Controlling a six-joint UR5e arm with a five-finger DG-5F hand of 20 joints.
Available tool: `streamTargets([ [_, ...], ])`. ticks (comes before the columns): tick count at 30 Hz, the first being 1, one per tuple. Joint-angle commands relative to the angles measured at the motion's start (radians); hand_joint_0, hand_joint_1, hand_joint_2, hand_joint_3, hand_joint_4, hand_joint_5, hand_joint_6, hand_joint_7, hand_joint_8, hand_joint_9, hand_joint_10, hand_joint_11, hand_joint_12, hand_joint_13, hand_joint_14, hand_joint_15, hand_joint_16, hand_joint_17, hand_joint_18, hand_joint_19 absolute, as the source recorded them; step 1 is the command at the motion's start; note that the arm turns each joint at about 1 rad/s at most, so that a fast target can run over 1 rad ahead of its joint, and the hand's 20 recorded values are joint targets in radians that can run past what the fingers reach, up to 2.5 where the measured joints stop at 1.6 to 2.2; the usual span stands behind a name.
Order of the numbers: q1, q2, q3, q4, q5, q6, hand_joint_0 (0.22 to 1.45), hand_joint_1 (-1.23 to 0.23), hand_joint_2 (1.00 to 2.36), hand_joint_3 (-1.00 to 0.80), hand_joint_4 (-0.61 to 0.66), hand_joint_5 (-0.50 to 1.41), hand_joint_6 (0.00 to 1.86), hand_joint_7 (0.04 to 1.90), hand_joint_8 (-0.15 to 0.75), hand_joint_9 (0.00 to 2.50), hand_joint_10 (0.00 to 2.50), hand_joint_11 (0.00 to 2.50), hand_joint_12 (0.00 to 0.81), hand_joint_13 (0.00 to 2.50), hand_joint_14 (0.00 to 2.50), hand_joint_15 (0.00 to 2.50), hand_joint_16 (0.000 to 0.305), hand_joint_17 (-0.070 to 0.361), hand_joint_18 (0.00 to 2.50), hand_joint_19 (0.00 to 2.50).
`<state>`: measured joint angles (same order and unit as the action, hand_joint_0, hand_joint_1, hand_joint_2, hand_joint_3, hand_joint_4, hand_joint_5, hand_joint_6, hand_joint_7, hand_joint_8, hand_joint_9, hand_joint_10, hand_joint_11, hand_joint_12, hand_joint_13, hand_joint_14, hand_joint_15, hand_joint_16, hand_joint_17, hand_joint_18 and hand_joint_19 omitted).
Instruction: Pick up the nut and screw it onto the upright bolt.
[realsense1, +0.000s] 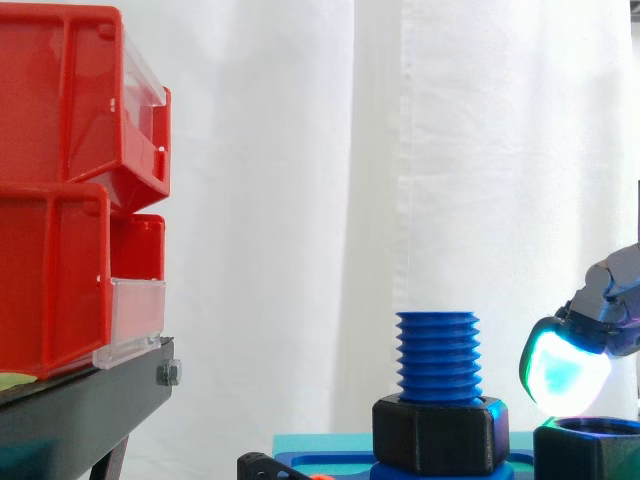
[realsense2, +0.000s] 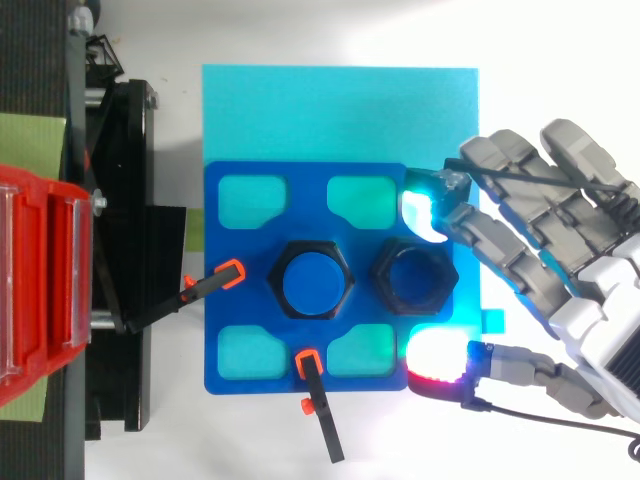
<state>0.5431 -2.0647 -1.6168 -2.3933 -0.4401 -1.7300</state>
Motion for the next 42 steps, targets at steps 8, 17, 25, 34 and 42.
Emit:
streamTargets([
  [8,-0.005,0.000,0.000,-0.017,-0.019,0.001,0.37,-0.52,1.00,-0.50,0.19,-0.24,0.50,0.79,0.286,0.37,0.00,0.00,0.379,0.49,0.00,0.00,0.054,0.122,0.37,0.00],
  [17,-0.011,-0.002,0.000,-0.020,-0.019,0.026,0.38,-0.50,1.00,-0.50,0.19,-0.24,0.50,0.78,0.286,0.38,0.00,0.00,0.375,0.50,0.00,0.00,0.054,0.121,0.38,0.00],
  [25,-0.017,-0.008,0.000,-0.053,-0.022,0.072,0.38,-0.48,1.00,-0.50,0.19,-0.24,0.50,0.78,0.286,0.38,0.00,0.00,0.374,0.50,0.00,0.00,0.053,0.119,0.38,0.00],
  [34,-0.023,-0.008,0.000,-0.056,-0.028,0.096,0.43,-0.56,1.00,-0.50,0.18,-0.23,0.50,0.81,0.267,0.39,0.00,0.00,0.349,0.49,0.00,0.00,0.047,0.106,0.38,0.00],
  [42,-0.025,-0.008,-0.002,-0.061,-0.029,0.096,0.47,-0.61,1.00,-0.50,0.21,-0.20,0.50,0.98,0.252,0.42,0.00,0.00,0.320,0.52,0.00,0.00,0.042,0.094,0.41,0.00],
])
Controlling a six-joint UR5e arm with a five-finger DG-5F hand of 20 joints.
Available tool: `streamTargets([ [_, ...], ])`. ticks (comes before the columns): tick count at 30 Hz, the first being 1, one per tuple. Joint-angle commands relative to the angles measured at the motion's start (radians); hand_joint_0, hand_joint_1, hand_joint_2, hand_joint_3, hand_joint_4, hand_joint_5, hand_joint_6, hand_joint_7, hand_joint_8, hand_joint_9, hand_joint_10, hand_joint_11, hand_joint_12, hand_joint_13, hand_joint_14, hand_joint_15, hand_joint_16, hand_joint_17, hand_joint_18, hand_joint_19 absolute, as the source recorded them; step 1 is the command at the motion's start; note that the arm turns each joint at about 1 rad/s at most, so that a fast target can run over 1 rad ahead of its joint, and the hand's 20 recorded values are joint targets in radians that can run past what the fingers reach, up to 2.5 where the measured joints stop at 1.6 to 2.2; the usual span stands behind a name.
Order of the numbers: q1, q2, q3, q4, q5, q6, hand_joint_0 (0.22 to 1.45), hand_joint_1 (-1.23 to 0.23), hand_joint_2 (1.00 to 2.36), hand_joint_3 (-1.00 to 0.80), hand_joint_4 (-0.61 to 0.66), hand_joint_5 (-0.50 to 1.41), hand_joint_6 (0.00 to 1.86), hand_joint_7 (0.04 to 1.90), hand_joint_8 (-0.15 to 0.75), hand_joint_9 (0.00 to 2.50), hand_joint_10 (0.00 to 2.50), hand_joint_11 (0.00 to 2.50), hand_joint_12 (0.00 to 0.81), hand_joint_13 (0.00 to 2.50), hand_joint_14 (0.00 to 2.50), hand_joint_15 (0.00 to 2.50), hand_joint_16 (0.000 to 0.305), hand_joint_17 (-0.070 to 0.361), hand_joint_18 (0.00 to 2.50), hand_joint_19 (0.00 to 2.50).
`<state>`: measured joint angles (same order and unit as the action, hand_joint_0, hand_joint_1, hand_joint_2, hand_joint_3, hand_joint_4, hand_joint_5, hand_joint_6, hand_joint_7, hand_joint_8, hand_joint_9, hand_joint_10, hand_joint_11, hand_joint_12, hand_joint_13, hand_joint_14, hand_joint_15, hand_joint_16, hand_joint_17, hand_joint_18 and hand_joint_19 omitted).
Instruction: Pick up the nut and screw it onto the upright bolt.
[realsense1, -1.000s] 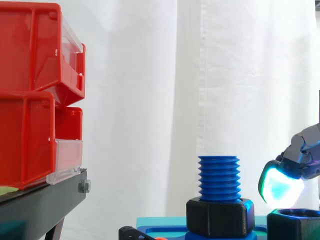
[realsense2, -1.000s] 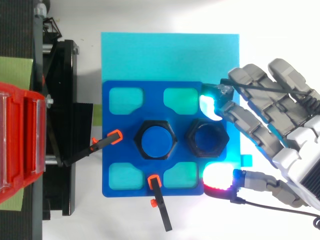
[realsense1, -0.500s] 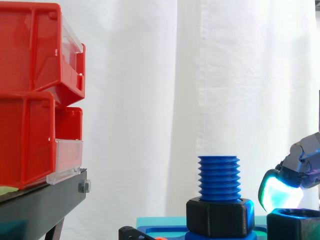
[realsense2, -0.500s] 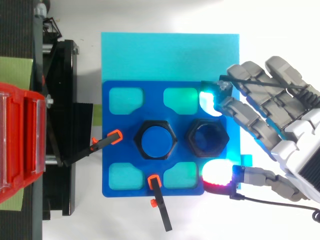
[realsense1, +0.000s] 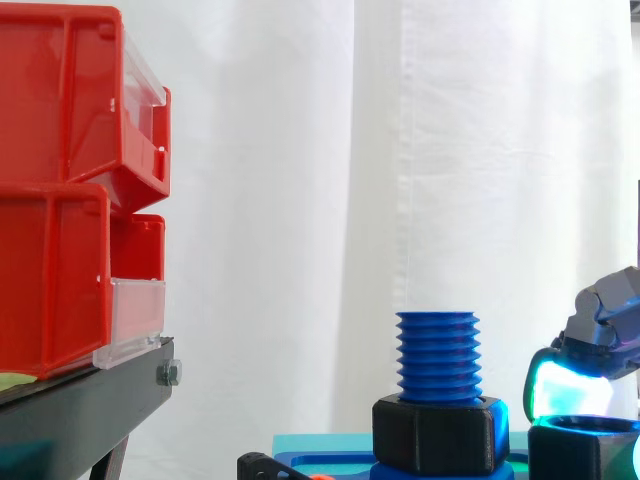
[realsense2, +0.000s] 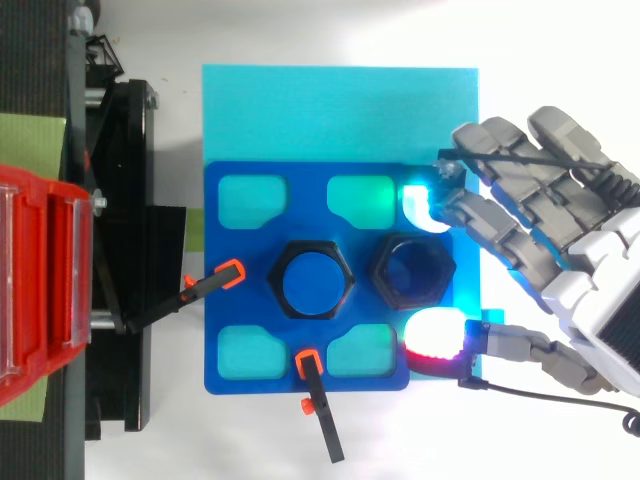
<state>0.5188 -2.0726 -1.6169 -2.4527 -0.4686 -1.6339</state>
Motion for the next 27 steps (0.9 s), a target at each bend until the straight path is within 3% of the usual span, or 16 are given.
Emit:
streamTargets([
  [1,0.000,0.000,0.000,-0.002,-0.004,0.000,0.47,-0.61,1.00,-0.50,0.21,-0.20,0.50,1.00,0.253,0.43,0.00,0.00,0.319,0.52,0.00,0.00,0.042,0.093,0.41,0.00],
  [13,-0.006,0.000,-0.001,-0.005,-0.013,0.002,0.49,-0.60,1.00,-0.50,0.22,-0.17,0.50,1.18,0.248,0.45,0.00,0.00,0.306,0.54,0.00,0.00,0.039,0.088,0.43,0.01],
  [19,-0.008,0.002,0.000,-0.008,-0.013,0.034,0.50,-0.60,1.00,-0.50,0.20,-0.16,0.50,1.23,0.247,0.46,0.00,0.00,0.302,0.55,0.00,0.00,0.038,0.086,0.44,0.02],
  [27,-0.008,0.026,0.043,-0.121,-0.027,0.055,0.50,-0.60,1.00,-0.50,0.19,-0.16,0.51,1.23,0.245,0.47,0.00,0.00,0.299,0.55,0.00,0.00,0.038,0.085,0.45,0.04],
])
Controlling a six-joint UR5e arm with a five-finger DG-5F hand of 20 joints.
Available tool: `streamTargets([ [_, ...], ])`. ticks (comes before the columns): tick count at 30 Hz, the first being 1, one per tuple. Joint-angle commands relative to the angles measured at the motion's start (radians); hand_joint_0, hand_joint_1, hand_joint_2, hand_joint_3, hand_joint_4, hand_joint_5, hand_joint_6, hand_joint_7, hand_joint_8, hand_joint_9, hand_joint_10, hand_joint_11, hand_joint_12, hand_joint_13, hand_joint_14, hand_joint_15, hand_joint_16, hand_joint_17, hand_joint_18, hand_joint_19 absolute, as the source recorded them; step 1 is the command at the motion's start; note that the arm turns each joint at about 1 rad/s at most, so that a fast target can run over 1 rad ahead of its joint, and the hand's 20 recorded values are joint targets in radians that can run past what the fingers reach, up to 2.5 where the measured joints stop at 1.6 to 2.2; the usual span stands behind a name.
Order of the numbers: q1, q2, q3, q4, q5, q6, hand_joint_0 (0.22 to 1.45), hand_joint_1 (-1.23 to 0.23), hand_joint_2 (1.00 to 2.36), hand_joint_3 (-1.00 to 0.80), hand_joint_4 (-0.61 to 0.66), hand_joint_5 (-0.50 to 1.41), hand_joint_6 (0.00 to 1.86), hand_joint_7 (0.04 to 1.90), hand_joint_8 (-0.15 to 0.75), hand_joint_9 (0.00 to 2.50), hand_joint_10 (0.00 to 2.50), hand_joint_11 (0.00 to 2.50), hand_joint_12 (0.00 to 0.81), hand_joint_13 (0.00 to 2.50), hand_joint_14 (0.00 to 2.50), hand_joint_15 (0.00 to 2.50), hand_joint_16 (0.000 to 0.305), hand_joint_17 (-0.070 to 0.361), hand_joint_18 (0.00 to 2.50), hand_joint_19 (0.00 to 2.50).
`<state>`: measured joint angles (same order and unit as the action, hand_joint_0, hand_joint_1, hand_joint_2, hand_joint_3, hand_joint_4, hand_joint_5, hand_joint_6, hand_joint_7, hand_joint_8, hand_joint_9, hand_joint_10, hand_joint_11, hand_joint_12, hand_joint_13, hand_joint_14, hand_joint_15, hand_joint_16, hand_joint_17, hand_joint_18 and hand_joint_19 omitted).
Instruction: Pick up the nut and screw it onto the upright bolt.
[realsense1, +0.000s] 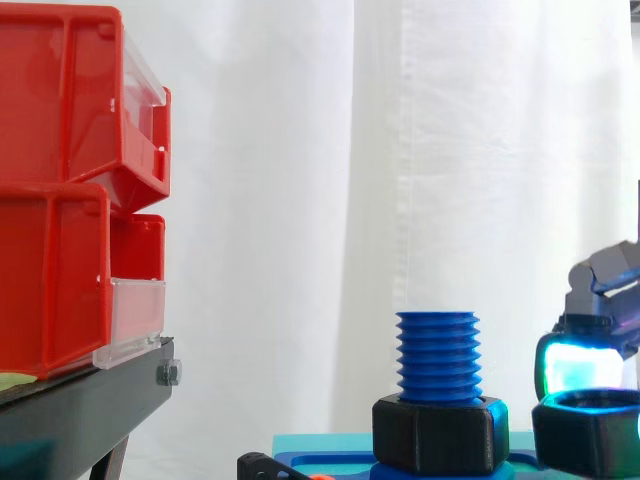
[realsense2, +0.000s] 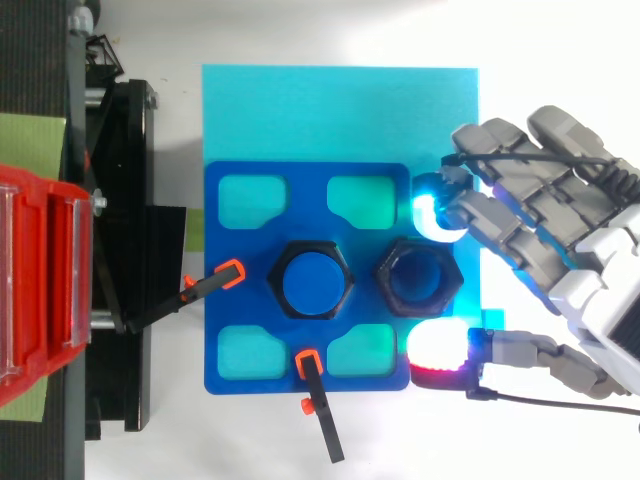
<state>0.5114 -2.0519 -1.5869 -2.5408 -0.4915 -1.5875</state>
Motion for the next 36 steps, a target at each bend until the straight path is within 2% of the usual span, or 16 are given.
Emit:
streamTargets([
  [1,-0.001,0.013,0.016,-0.073,-0.005,0.041,0.50,-0.60,1.00,-0.50,0.19,-0.16,0.51,1.23,0.245,0.47,0.00,0.00,0.299,0.55,0.00,0.00,0.038,0.085,0.45,0.04],
  [6,-0.002,0.027,0.030,-0.151,-0.016,0.176,0.50,-0.59,1.00,-0.50,0.19,-0.16,0.51,1.23,0.247,0.47,0.00,0.00,0.300,0.56,0.00,0.00,0.038,0.085,0.45,0.03],
  [8,-0.002,0.029,0.036,-0.164,-0.018,0.187,0.50,-0.58,1.00,-0.50,0.20,-0.16,0.51,1.24,0.248,0.47,0.00,0.00,0.299,0.56,0.00,0.00,0.038,0.086,0.45,0.04],
  [10,-0.002,0.048,0.045,-0.253,-0.022,0.216,0.50,-0.58,1.00,-0.50,0.20,-0.16,0.51,1.24,0.248,0.47,0.00,0.00,0.300,0.56,0.00,0.00,0.038,0.086,0.45,0.03],
  [12,-0.002,0.064,0.045,-0.286,-0.024,0.230,0.50,-0.58,1.00,-0.50,0.20,-0.16,0.51,1.24,0.248,0.47,0.00,0.00,0.299,0.56,0.00,0.00,0.038,0.086,0.45,0.03],
  [14,-0.008,0.108,0.045,-0.340,-0.033,0.261,0.50,-0.58,1.00,-0.50,0.20,-0.16,0.51,1.24,0.248,0.47,0.00,0.00,0.299,0.56,0.00,0.00,0.038,0.086,0.45,0.04],
  [16,-0.014,0.128,0.045,-0.357,-0.044,0.268,0.50,-0.58,1.00,-0.50,0.20,-0.16,0.51,1.24,0.248,0.47,0.00,0.00,0.299,0.56,0.00,0.00,0.038,0.086,0.45,0.04],
  [18,-0.022,0.133,0.053,-0.348,-0.073,0.270,0.50,-0.58,1.00,-0.50,0.20,-0.16,0.51,1.24,0.247,0.47,0.00,0.00,0.300,0.56,0.00,0.00,0.038,0.086,0.45,0.04],
  [21,-0.045,0.131,0.096,-0.323,-0.151,0.270,0.50,-0.58,1.00,-0.50,0.20,-0.16,0.51,1.24,0.248,0.47,0.00,0.00,0.299,0.56,0.00,0.00,0.038,0.086,0.45,0.04],
  [23,-0.054,0.131,0.105,-0.311,-0.170,0.268,0.50,-0.57,1.00,-0.50,0.21,-0.16,0.50,1.24,0.249,0.47,0.00,0.00,0.300,0.56,0.00,0.00,0.038,0.086,0.45,0.04],
  [24,-0.068,0.131,0.111,-0.291,-0.188,0.264,0.50,-0.57,1.00,-0.50,0.20,-0.16,0.50,1.25,0.250,0.47,0.00,0.00,0.300,0.56,0.00,0.00,0.038,0.086,0.45,0.04],
  [27,-0.087,0.127,0.123,-0.239,-0.231,0.232,0.50,-0.57,1.00,-0.50,0.20,-0.16,0.50,1.24,0.251,0.48,0.00,0.00,0.300,0.56,0.00,0.00,0.038,0.086,0.46,0.05],
  [28,-0.094,0.116,0.123,-0.208,-0.259,0.210,0.50,-0.57,1.00,-0.50,0.21,-0.16,0.50,1.24,0.252,0.48,0.00,0.00,0.299,0.56,0.00,0.00,0.038,0.086,0.46,0.04],
  [32,-0.113,0.093,0.131,-0.156,-0.306,0.181,0.50,-0.57,1.00,-0.50,0.20,-0.16,0.50,1.25,0.251,0.48,0.00,0.00,0.299,0.57,0.00,0.00,0.038,0.086,0.46,0.04],
  [35,-0.125,0.090,0.137,-0.136,-0.323,0.175,0.50,-0.56,1.00,-0.50,0.20,-0.16,0.50,1.25,0.252,0.48,0.00,0.00,0.301,0.57,0.00,0.00,0.038,0.086,0.46,0.05],
  [36,-0.131,0.070,0.146,-0.119,-0.340,0.162,0.50,-0.56,1.00,-0.50,0.20,-0.16,0.50,1.25,0.252,0.48,0.00,0.00,0.300,0.57,0.00,0.00,0.038,0.086,0.46,0.05],
])
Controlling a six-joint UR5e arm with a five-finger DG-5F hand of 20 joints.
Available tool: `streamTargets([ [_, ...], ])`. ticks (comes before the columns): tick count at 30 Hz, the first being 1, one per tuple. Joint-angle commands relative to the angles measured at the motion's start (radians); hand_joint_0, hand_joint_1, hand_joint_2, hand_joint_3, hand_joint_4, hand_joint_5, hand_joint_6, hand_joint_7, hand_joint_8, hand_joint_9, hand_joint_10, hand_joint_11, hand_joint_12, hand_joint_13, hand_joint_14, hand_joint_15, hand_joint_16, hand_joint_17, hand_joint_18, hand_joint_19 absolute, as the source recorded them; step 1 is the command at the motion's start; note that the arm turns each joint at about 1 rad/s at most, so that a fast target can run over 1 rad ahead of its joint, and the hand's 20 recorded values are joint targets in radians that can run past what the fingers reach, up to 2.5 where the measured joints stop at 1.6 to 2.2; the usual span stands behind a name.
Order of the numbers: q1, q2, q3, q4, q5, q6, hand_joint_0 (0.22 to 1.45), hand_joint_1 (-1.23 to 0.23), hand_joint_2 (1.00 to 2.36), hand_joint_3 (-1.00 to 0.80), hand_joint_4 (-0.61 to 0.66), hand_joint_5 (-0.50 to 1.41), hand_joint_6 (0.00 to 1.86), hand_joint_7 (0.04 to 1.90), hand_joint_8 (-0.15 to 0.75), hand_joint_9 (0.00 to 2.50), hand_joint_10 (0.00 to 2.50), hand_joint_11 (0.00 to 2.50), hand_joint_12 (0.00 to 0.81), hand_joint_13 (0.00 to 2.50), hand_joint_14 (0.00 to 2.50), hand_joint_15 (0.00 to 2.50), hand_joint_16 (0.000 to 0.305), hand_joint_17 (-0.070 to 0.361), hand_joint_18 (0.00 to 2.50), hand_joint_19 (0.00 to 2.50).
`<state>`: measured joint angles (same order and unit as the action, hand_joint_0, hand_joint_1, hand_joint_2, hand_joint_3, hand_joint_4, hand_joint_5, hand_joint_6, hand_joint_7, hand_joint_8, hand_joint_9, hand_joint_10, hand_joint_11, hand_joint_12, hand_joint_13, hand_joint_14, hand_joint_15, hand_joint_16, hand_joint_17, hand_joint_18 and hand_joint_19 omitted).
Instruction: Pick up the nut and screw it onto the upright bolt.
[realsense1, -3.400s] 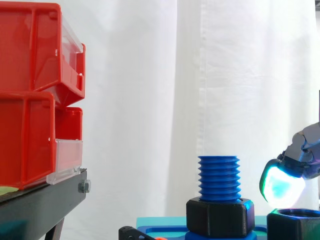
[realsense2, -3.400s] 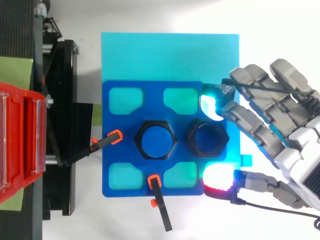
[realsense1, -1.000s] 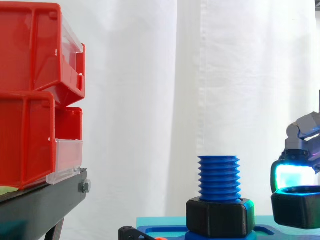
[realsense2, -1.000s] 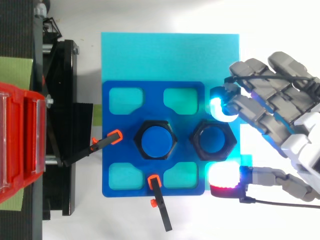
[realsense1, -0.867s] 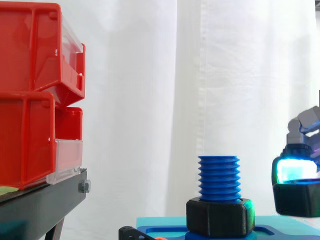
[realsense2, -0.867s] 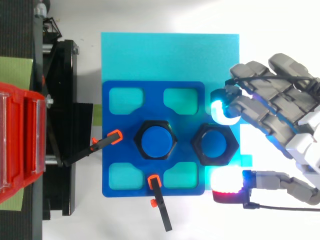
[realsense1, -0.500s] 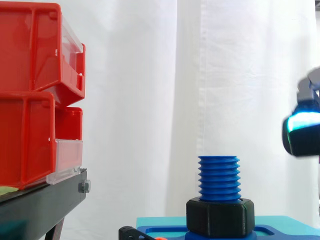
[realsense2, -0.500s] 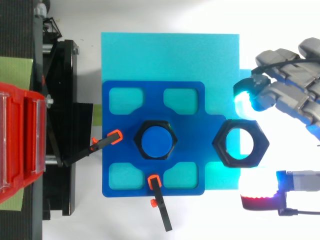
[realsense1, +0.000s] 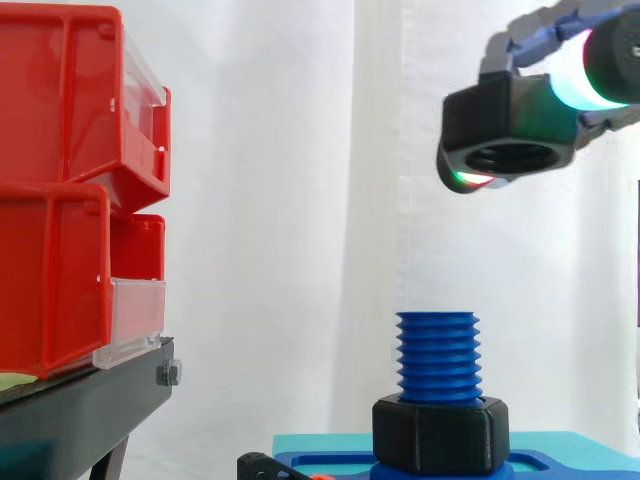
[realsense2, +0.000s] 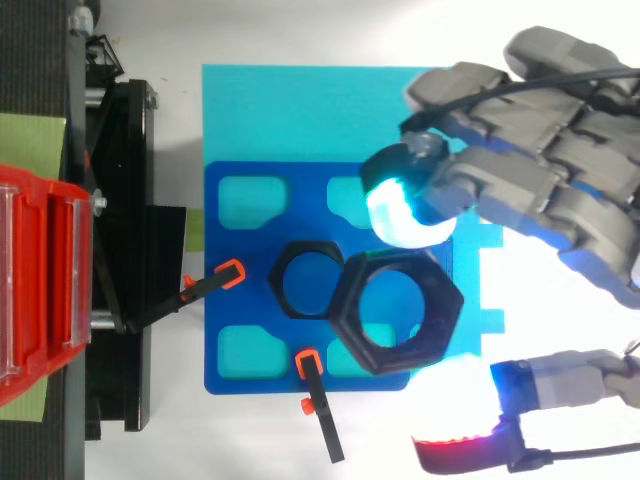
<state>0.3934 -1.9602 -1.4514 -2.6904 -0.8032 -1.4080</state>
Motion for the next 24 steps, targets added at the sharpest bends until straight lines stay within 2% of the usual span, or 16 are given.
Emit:
streamTargets([
  [1,-0.019,-0.023,0.022,0.034,-0.037,-0.028,0.50,-0.56,1.00,-0.50,0.21,-0.16,0.50,1.25,0.252,0.48,0.00,0.00,0.300,0.57,0.00,0.00,0.038,0.086,0.46,0.04],
  [4,-0.027,-0.029,0.022,0.040,-0.053,-0.048,0.50,-0.56,1.00,-0.50,0.21,-0.16,0.50,1.24,0.252,0.48,0.00,0.00,0.298,0.57,0.00,0.00,0.038,0.086,0.46,0.05],
  [9,-0.050,-0.072,0.022,0.069,-0.105,-0.058,0.50,-0.56,1.00,-0.50,0.21,-0.15,0.50,1.25,0.252,0.48,0.00,0.00,0.300,0.57,0.00,0.00,0.038,0.086,0.46,0.06],
  [14,-0.059,-0.092,0.022,0.101,-0.114,-0.062,0.50,-0.56,1.00,-0.50,0.20,-0.15,0.50,1.25,0.252,0.48,0.00,0.00,0.299,0.57,0.00,0.00,0.038,0.086,0.47,0.06],
  [19,-0.070,-0.105,0.022,0.096,-0.125,-0.060,0.50,-0.56,1.00,-0.50,0.21,-0.15,0.50,1.25,0.253,0.48,0.00,0.00,0.297,0.58,0.00,0.00,0.038,0.086,0.47,0.05],
  [24,-0.071,-0.108,0.022,0.090,-0.133,-0.060,0.51,-0.55,1.00,-0.50,0.20,-0.15,0.50,1.25,0.254,0.49,0.00,0.00,0.297,0.58,0.00,0.00,0.038,0.086,0.48,0.06],
])
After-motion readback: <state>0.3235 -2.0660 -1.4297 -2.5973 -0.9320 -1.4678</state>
